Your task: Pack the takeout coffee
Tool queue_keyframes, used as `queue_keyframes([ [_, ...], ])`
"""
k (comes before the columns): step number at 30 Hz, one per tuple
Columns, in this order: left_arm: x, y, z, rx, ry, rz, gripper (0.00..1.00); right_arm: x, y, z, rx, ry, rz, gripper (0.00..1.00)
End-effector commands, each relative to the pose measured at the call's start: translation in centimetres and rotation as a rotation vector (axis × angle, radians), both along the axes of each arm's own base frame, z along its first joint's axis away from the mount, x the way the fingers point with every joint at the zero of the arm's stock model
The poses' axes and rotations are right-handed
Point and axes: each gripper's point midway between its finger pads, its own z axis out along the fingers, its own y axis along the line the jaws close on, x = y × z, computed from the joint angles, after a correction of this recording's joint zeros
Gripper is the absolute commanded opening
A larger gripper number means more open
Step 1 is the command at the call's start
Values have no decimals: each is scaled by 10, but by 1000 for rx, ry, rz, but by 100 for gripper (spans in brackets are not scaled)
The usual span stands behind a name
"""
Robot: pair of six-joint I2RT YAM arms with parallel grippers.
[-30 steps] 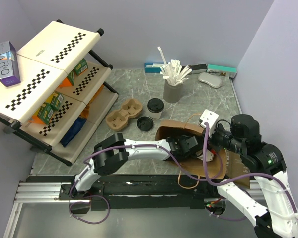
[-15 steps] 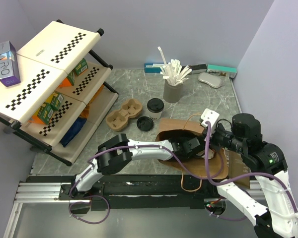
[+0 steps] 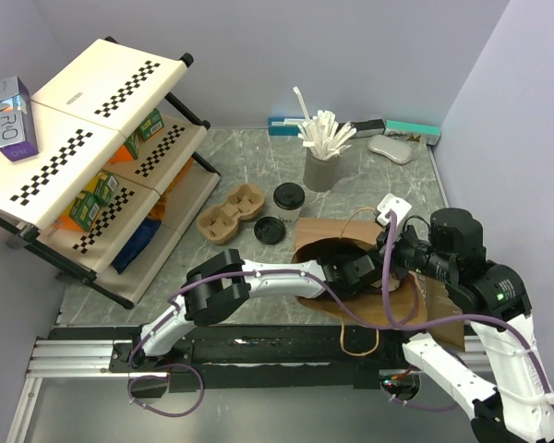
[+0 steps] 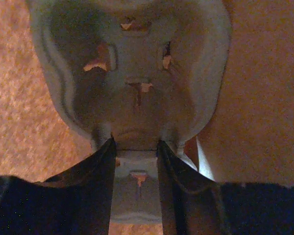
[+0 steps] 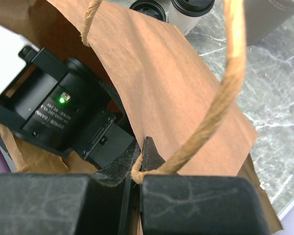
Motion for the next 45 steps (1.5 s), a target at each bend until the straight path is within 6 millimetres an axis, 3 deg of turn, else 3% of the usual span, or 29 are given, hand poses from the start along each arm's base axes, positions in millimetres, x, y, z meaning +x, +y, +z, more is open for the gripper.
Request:
queue_keyframes([
  [1,14,-1,22,-49,-42,61,1,-1,9,0,89,86,-44,0],
  [4,14,-3,24,-68,-36,63,1,1,7,-5,99,119,-75,0],
  [11,18,2,17,-123,81,100,1,-1,7,3,118,110,-77,0],
  [18,22,-1,27,-210,59,86,1,-11,17,1,150,152,-11,0],
  [25,35,-3,15,-197,88,106,35,-11,19,4,154,152,-2,0],
  [31,30,-2,14,-201,130,97,60,-10,19,4,156,154,-4,0],
  [37,26,-1,11,-197,163,105,78,-9,19,2,152,162,-14,0],
  [45,13,-7,23,-250,224,59,91,-1,14,-3,135,158,-54,0],
])
